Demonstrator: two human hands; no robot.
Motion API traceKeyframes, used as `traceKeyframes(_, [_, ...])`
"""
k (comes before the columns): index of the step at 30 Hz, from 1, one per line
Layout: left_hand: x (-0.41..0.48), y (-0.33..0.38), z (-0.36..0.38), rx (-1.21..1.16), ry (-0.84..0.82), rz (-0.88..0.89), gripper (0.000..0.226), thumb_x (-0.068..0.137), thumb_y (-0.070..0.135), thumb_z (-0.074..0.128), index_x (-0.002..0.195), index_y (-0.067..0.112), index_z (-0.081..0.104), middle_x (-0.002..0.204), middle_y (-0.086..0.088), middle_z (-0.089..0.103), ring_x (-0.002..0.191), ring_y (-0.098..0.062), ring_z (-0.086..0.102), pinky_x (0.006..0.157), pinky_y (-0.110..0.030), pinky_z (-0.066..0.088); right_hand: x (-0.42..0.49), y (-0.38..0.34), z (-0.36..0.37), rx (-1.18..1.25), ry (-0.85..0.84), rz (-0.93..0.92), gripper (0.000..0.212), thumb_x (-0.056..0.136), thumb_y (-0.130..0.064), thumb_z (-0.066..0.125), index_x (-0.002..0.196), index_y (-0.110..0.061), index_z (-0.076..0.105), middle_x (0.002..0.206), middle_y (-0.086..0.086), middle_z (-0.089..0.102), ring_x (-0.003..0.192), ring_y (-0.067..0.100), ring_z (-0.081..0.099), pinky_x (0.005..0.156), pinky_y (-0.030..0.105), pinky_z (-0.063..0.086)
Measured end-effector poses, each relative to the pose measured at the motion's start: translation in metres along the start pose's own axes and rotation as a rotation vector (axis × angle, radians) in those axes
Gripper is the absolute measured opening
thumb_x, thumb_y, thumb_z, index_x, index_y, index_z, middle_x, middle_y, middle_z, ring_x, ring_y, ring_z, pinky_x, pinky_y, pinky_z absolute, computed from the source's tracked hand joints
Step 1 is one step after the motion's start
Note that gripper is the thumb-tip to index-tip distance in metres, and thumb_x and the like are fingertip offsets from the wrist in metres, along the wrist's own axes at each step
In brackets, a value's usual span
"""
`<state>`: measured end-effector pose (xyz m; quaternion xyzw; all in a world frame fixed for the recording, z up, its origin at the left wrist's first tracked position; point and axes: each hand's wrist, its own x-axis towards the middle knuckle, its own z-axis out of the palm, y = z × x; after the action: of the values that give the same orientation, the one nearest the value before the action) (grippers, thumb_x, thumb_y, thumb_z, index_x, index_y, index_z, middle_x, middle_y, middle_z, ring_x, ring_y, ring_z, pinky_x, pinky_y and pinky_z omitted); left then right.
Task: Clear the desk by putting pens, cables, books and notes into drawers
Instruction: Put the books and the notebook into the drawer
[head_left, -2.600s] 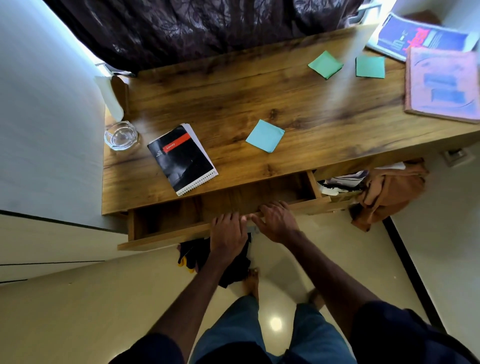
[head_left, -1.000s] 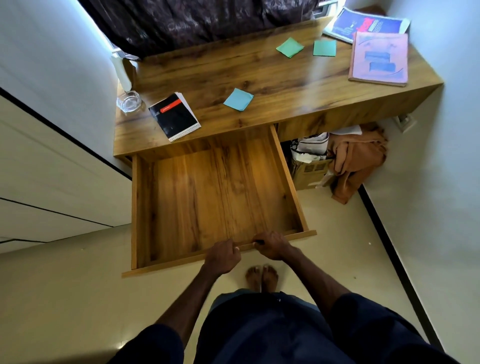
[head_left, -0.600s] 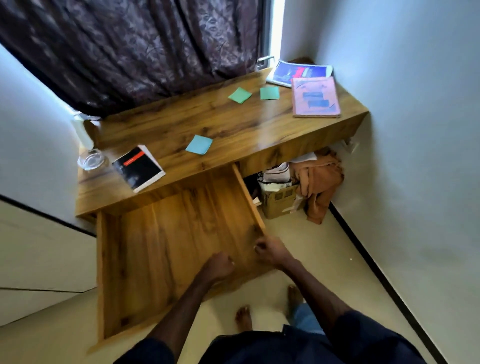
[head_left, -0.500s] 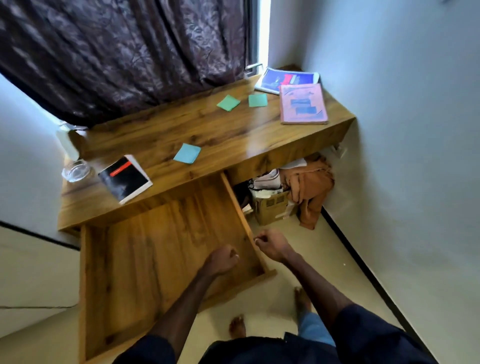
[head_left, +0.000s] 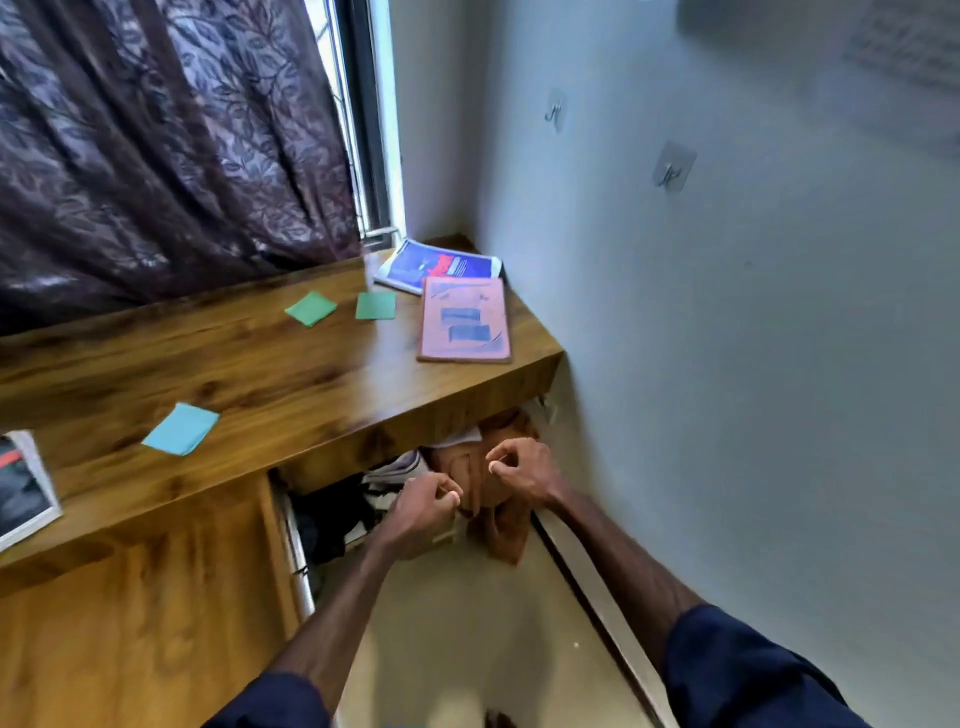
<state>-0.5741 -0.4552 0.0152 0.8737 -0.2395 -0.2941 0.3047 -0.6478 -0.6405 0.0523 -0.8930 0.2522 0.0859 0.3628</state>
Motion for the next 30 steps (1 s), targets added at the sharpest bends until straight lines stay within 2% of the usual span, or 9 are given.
traceKeyframes(4, [0.043,0.029,-0.011,0.05,0.033,0.023,0.018,0.093,0.021,0.06,0.098,0.023,0.077,0.101,0.006,0.074,0.092,-0.012,0.068,0.084,-0.032,0.058,0.04,-0.002,-0.039,0.004,0.032,-0.047,0.022,0.09,-0.025,0.067,0.109,-0.021,0.078,0.112,-0.002,0.076,0.104,0.014,0.069,0.082,0.016,0.044])
traceKeyframes(7, [0.071,0.037,-0.027,0.032,0.064,-0.003,0.019,0.097,0.023,0.06,0.104,0.019,0.077,0.1,0.004,0.075,0.09,-0.012,0.07,0.081,-0.036,0.062,0.071,-0.008,-0.055,0.019,0.016,-0.095,0.022,0.092,-0.024,0.066,0.111,-0.019,0.077,0.114,0.0,0.075,0.106,0.015,0.069,0.085,0.017,0.045])
traceKeyframes(10, [0.097,0.034,-0.043,0.029,0.081,-0.01,0.019,0.098,0.026,0.061,0.106,0.019,0.076,0.099,0.002,0.076,0.09,-0.013,0.071,0.084,-0.039,0.061,0.099,-0.014,-0.062,0.019,-0.017,-0.127,0.024,0.094,-0.025,0.066,0.114,-0.017,0.076,0.118,0.002,0.074,0.109,0.016,0.067,0.089,0.021,0.047])
traceKeyframes(14, [0.137,0.027,-0.066,0.005,0.11,-0.039,0.018,0.097,0.022,0.062,0.105,0.017,0.076,0.099,0.0,0.077,0.089,-0.013,0.072,0.083,-0.035,0.061,0.144,-0.025,-0.067,0.026,-0.062,-0.13,0.029,0.096,-0.025,0.064,0.119,-0.012,0.073,0.122,0.007,0.072,0.112,0.02,0.067,0.099,0.032,0.053])
traceKeyframes(17, [0.176,0.023,-0.087,-0.003,0.112,-0.067,0.017,0.093,0.02,0.062,0.099,0.019,0.078,0.095,0.002,0.077,0.087,-0.015,0.072,0.083,-0.035,0.06,0.184,-0.037,-0.072,0.045,-0.061,-0.145,0.027,0.096,-0.022,0.064,0.119,-0.009,0.072,0.121,0.008,0.072,0.111,0.02,0.067,0.098,0.034,0.055])
traceKeyframes(20, [0.218,0.024,-0.12,-0.01,0.099,-0.081,0.018,0.094,0.02,0.062,0.101,0.015,0.077,0.096,-0.002,0.077,0.088,-0.022,0.073,0.085,-0.041,0.061,0.229,-0.057,-0.08,0.031,-0.043,-0.125,0.026,0.093,-0.02,0.066,0.115,-0.009,0.075,0.117,0.008,0.074,0.109,0.021,0.068,0.098,0.036,0.055])
traceKeyframes(25, [0.294,0.019,-0.177,-0.001,0.17,-0.121,0.021,0.09,0.02,0.06,0.1,0.017,0.078,0.1,-0.006,0.078,0.095,-0.027,0.073,0.086,-0.04,0.058,0.312,-0.091,-0.09,0.007,-0.01,-0.079,0.023,0.089,-0.019,0.065,0.106,-0.012,0.079,0.11,0.006,0.077,0.105,0.019,0.07,0.088,0.026,0.051])
traceKeyframes(30, [0.364,0.008,-0.218,-0.036,0.252,-0.185,0.023,0.088,0.013,0.059,0.101,0.014,0.078,0.106,-0.01,0.077,0.106,-0.029,0.07,0.091,-0.037,0.055,0.384,-0.106,-0.084,-0.045,-0.041,-0.029,0.024,0.088,-0.016,0.064,0.106,-0.01,0.078,0.113,0.007,0.076,0.109,0.023,0.068,0.088,0.025,0.047])
